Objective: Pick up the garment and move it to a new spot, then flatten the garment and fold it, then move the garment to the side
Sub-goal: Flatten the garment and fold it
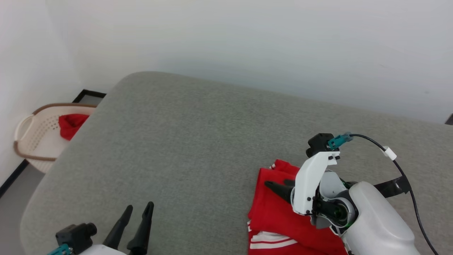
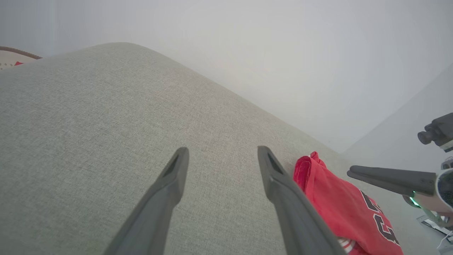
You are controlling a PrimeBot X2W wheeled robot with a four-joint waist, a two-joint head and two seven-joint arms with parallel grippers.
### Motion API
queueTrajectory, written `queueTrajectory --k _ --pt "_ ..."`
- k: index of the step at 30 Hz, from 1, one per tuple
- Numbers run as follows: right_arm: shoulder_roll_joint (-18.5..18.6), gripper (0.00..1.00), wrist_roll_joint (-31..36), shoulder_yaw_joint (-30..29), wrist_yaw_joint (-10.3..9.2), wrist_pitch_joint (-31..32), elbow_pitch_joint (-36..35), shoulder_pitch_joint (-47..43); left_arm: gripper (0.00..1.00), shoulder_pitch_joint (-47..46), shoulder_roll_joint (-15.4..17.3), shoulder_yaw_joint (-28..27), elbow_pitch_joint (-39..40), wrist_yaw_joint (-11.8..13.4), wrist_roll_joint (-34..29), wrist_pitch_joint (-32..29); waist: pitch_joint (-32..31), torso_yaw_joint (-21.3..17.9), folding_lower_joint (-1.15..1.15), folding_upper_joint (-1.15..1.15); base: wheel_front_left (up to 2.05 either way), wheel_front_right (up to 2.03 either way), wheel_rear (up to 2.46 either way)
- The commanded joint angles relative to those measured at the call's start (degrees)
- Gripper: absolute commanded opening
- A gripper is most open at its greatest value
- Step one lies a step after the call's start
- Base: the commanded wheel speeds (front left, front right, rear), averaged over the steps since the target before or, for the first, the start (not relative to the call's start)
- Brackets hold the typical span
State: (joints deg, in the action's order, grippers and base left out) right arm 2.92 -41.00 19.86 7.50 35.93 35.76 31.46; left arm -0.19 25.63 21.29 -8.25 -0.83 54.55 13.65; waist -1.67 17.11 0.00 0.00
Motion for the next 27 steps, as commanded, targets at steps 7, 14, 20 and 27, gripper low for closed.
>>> queueTrajectory --k 7,14,20,27 --pt "-0.04 1.0 0.09 -0.09 -0.02 -1.45 -2.68 0.34 1.0 0.93 0.62 -0.89 0.5 0.33 -0.31 0.53 -0.52 -5.63 0.0 0.0 0.0 0.0 0.0" --pt "2.69 1.0 3.13 -2.73 -0.02 -3.8 -9.78 -2.92 1.0 1.79 1.2 -2.51 1.65 0.98 -0.94 0.91 -0.9 -11.07 0.0 0.0 0.0 0.0 0.0" --pt "7.52 1.0 3.9 -4.45 -0.02 -8.72 -18.37 -7.24 1.0 2.96 1.65 -3.99 2.45 1.28 -1.87 1.23 -1.25 -14.98 0.0 0.0 0.0 0.0 0.0" --pt "14.6 1.0 5.17 -3.34 -0.01 -19.68 -26.94 -13.37 1.0 4.94 1.71 -6.91 3.28 1.41 -3.93 1.48 -1.91 -18.12 0.0 0.0 0.0 0.0 0.0"
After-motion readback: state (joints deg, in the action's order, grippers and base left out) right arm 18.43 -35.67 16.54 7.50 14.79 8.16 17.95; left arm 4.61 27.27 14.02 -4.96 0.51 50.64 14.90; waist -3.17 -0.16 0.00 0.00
